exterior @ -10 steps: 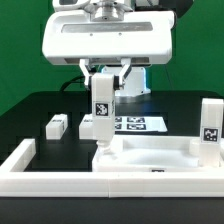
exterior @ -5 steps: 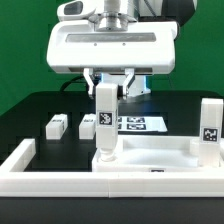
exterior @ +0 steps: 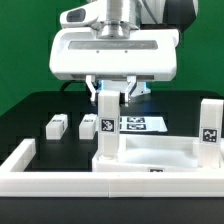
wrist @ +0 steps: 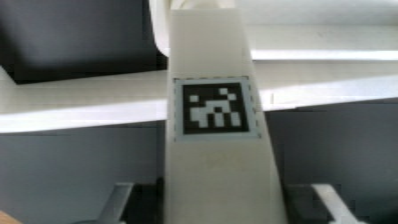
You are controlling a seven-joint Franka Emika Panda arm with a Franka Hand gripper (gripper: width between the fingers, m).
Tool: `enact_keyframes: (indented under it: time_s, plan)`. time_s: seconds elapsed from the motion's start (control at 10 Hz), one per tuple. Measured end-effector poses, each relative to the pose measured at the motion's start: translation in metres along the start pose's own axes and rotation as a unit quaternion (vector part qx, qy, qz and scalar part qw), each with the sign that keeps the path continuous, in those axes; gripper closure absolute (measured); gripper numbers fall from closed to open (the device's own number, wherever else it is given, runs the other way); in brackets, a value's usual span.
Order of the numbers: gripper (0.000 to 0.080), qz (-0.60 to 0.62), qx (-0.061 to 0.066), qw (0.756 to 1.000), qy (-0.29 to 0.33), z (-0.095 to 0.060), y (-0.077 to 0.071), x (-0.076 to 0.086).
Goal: Assemble desk
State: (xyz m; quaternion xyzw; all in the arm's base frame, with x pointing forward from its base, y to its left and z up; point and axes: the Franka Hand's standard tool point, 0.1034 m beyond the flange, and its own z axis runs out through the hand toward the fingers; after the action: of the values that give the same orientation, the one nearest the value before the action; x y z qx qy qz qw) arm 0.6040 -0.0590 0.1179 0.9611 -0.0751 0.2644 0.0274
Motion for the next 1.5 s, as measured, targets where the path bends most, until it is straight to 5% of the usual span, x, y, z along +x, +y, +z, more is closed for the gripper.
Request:
enact_keyframes:
  time_s: [0.3, 0.6, 1.2, 1.5]
  plan:
    - [0.0509, -0.001, -0.003, 1.000, 0.007, 0.003, 0.001, -0.003]
    - [0.0181, -0.001, -0.003, 1.000, 0.007, 0.003, 0.001, -0.003]
    - [0.0151, -0.006, -0.002, 1.000, -0.003, 0.003, 0.003, -0.004]
    - [0.0151, 0.007, 0.023, 0.997, -0.071, -0.012, 0.012, 0.012]
